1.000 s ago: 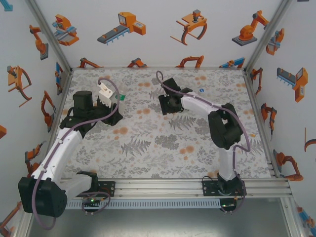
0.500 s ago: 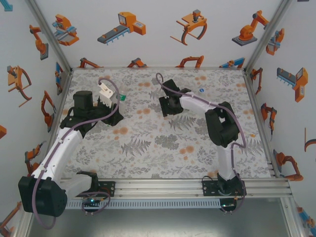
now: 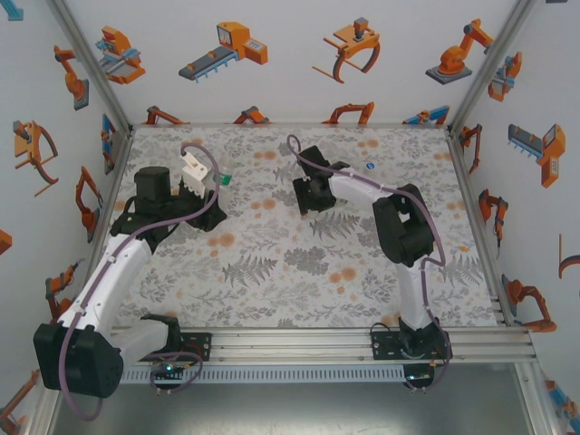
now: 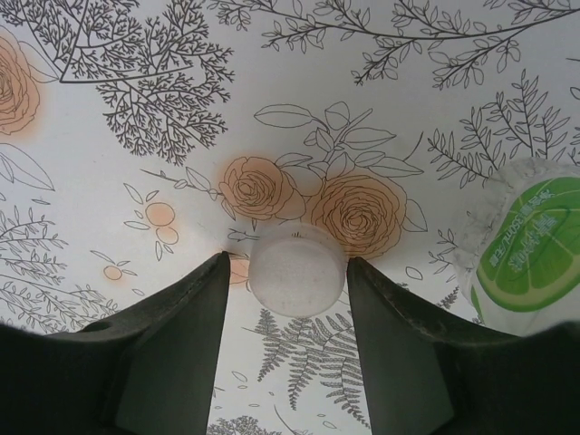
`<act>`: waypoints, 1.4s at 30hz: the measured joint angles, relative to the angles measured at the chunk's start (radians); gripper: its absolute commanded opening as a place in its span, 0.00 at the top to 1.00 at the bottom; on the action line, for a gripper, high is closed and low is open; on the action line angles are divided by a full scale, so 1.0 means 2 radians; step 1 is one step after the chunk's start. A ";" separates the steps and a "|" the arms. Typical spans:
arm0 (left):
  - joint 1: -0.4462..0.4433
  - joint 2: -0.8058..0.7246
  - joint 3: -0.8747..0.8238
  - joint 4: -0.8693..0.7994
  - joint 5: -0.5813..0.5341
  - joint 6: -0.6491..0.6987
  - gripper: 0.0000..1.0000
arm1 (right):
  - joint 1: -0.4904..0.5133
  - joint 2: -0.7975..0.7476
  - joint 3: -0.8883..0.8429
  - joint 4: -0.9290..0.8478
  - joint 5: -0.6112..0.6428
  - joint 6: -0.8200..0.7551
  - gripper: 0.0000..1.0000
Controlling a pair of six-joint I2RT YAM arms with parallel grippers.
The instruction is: Screw on the bottle caps
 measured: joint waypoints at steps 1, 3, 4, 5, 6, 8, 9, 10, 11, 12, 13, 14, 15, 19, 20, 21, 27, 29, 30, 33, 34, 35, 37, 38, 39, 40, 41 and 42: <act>0.000 0.000 0.000 0.000 0.000 0.000 1.00 | 0.000 0.000 0.000 -0.001 0.000 0.000 0.49; 0.000 0.000 0.000 0.000 0.000 0.000 1.00 | 0.000 0.000 0.000 0.000 0.000 0.000 0.50; 0.000 0.000 0.000 0.000 0.000 0.000 1.00 | 0.000 0.000 0.000 0.000 0.000 0.000 0.50; 0.000 0.000 0.000 0.000 0.000 0.000 1.00 | 0.000 0.000 0.000 0.000 0.000 0.000 0.50; 0.000 0.000 0.000 0.000 0.000 0.000 1.00 | 0.000 0.000 0.000 0.000 0.000 0.000 0.51; -0.001 0.000 0.000 0.000 0.000 0.000 1.00 | 0.000 0.000 0.000 0.000 0.000 0.000 0.52; -0.001 0.000 0.000 0.000 0.000 0.000 1.00 | 0.000 0.000 0.000 0.000 0.000 0.000 0.52; -0.001 0.000 0.000 0.000 0.000 0.000 1.00 | 0.000 0.000 0.000 -0.001 0.000 0.000 0.52; -0.001 0.000 0.000 0.000 0.000 0.000 1.00 | 0.000 0.000 0.000 -0.001 0.000 0.000 0.52; -0.001 0.000 0.000 0.000 0.000 0.000 1.00 | 0.000 0.000 0.000 -0.002 0.000 0.000 0.52; -0.001 0.000 0.000 0.000 0.000 0.000 1.00 | 0.000 0.000 0.000 -0.002 0.000 0.000 0.52; -0.001 0.000 0.000 0.000 0.000 0.000 1.00 | 0.000 0.000 0.000 -0.003 0.000 0.000 0.52; -0.001 0.000 0.000 0.000 0.000 0.000 1.00 | 0.000 0.000 0.000 -0.005 0.000 0.000 0.52; -0.002 0.000 0.000 -0.001 0.000 0.000 1.00 | 0.000 0.000 0.002 -0.013 -0.002 0.000 0.52; -0.002 0.000 0.000 -0.001 0.000 0.000 1.00 | 0.000 0.000 0.002 -0.014 -0.003 0.000 0.52; -0.004 0.000 0.000 -0.002 0.000 0.000 1.00 | 0.000 0.001 0.003 -0.015 -0.005 0.000 0.52; -0.008 0.000 0.000 -0.006 0.000 0.000 1.00 | 0.000 0.002 0.004 -0.019 -0.008 0.000 0.52; -0.008 0.000 0.000 -0.008 0.000 0.000 1.00 | 0.000 0.003 0.006 -0.019 -0.007 0.000 0.53; -0.008 0.000 0.000 -0.009 0.000 0.000 1.00 | 0.000 0.004 0.007 -0.020 -0.007 0.000 0.53; -0.008 0.000 0.000 -0.012 0.000 0.000 1.00 | 0.000 0.008 0.014 -0.020 -0.005 0.000 0.53; -0.009 0.000 0.000 -0.013 -0.001 0.000 1.00 | 0.000 0.009 0.014 -0.020 -0.003 0.000 0.54; -0.009 0.000 0.000 -0.013 -0.001 0.000 1.00 | 0.000 0.009 0.014 -0.020 -0.003 0.000 0.54; -0.011 0.000 0.000 -0.014 -0.001 0.000 1.00 | 0.001 0.010 0.015 -0.019 0.001 -0.001 0.54; -0.011 0.000 0.000 -0.014 0.000 0.001 1.00 | 0.001 0.010 0.015 -0.019 0.002 -0.002 0.54; -0.011 0.000 0.000 -0.015 -0.001 0.001 1.00 | 0.002 0.011 0.017 -0.019 0.004 -0.003 0.54; -0.011 0.000 0.000 -0.015 -0.001 0.001 1.00 | 0.003 0.013 0.019 -0.021 0.007 -0.005 0.54; -0.011 0.000 0.000 -0.015 -0.001 0.001 1.00 | 0.004 0.015 0.022 -0.022 0.010 -0.007 0.54; -0.011 0.000 0.000 -0.015 -0.001 0.001 1.00 | 0.005 0.017 0.025 -0.023 0.014 -0.010 0.54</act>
